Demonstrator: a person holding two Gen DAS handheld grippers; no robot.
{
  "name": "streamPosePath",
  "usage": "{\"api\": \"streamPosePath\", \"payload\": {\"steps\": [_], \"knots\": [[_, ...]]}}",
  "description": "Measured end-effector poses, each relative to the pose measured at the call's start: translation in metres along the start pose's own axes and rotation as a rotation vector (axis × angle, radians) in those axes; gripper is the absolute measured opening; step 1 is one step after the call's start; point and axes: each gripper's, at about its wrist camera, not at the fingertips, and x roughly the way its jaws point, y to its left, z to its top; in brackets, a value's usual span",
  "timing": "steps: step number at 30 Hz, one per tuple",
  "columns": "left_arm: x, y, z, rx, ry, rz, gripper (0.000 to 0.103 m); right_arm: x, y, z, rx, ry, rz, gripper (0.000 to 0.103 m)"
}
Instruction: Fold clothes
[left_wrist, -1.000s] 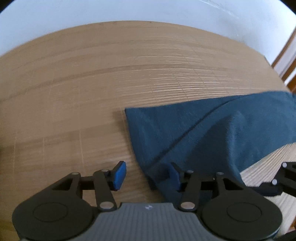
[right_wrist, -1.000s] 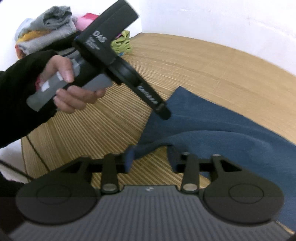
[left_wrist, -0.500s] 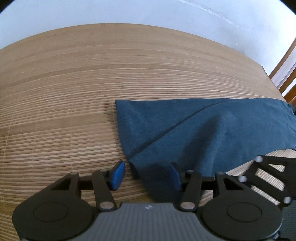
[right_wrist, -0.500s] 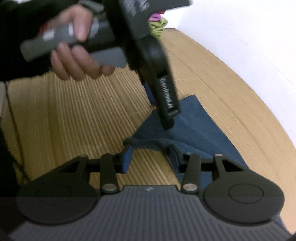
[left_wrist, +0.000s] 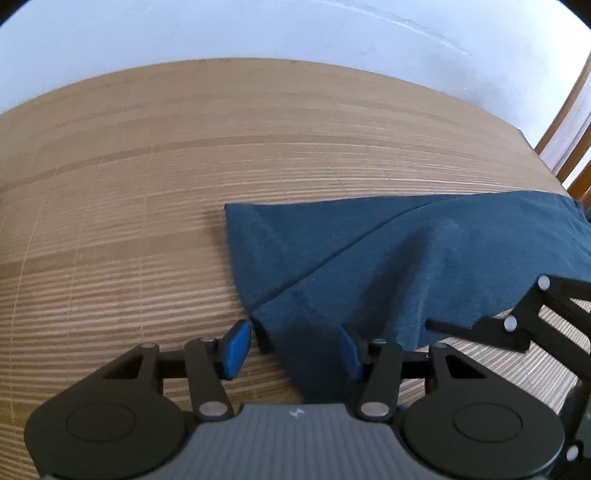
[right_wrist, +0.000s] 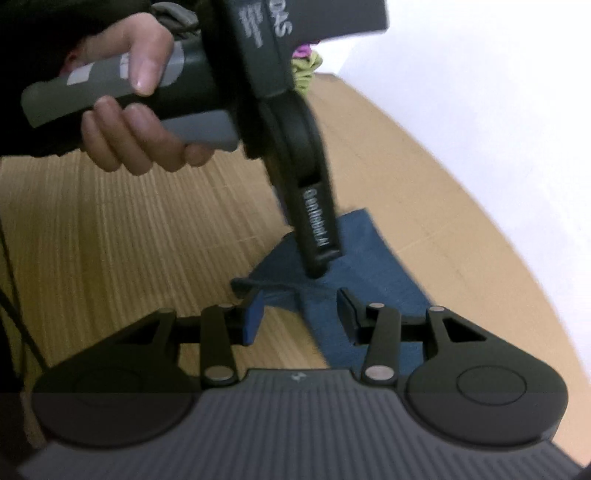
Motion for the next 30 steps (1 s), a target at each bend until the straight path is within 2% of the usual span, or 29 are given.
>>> {"api": "streamPosePath", "payload": {"steps": [6,11,13,14,15,16,17,18,23,28,30], "knots": [[0.006,0.002,0.0,-0.011,-0.003,0.002,0.039,0.023,-0.007,-0.006,-0.041,0.033,0.01,0.046],[0.005,0.005,-0.002,-0.003,0.003,-0.02,0.041,0.037,-0.017,-0.011,0.031,0.032,0.044,0.046],[0.004,0.002,-0.003,0.009,-0.007,0.007,0.042,0.039,-0.021,-0.012,0.065,0.027,0.053,0.044],[0.003,0.0,-0.003,0.015,-0.012,0.02,0.041,0.038,-0.021,-0.013,0.075,0.026,0.059,0.039],[0.003,-0.002,-0.004,0.02,-0.017,0.033,0.038,0.038,-0.022,-0.014,0.084,0.025,0.066,0.031],[0.002,-0.004,-0.004,0.026,-0.021,0.046,0.034,0.037,-0.021,-0.014,0.085,0.026,0.064,0.029],[0.001,-0.006,-0.004,0.034,-0.027,0.061,0.026,0.034,-0.02,-0.015,0.079,0.022,0.058,0.025],[-0.003,-0.011,-0.005,0.062,-0.042,0.09,0.024,0.032,-0.02,-0.016,0.077,0.019,0.053,0.021],[-0.017,-0.031,-0.006,0.15,-0.091,0.129,0.024,0.026,-0.021,-0.021,0.098,0.022,0.072,0.018],[-0.012,-0.049,-0.011,0.256,-0.139,0.263,0.025,0.026,-0.018,-0.029,0.096,0.041,0.099,0.016],[-0.008,-0.051,-0.01,0.278,-0.128,0.248,0.029,0.027,-0.019,-0.031,0.105,0.037,0.098,0.016]]}}
